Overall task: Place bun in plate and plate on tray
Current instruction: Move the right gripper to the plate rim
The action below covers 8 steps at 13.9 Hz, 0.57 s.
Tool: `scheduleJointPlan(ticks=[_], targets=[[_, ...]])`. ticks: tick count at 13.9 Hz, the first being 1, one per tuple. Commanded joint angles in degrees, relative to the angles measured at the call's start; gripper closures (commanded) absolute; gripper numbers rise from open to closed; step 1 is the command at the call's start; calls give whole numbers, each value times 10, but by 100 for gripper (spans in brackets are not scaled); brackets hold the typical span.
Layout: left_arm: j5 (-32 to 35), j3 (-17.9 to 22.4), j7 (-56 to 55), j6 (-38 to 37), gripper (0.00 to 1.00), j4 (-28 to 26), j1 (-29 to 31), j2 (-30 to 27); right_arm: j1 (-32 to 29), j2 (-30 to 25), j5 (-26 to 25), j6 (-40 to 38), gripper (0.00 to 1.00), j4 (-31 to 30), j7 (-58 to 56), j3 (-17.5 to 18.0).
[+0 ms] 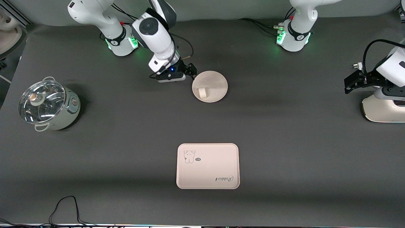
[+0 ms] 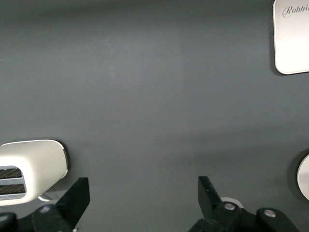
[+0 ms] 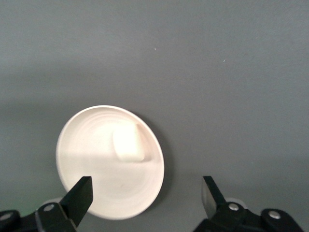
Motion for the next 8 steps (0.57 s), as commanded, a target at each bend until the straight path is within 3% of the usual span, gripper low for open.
scheduleJointPlan(ticks=[1,4,8], targets=[[-7,8,3,4,0,-2,-6,-4,36,58,2,90,0,-10,28,-3],[-7,7,-3,5,0,-2,-8,-3,50,103,2,166,0,-25,35,-3],[-7,7,-3,5,0,-2,-8,-2,50,125,2,190,0,-28,35,-3]])
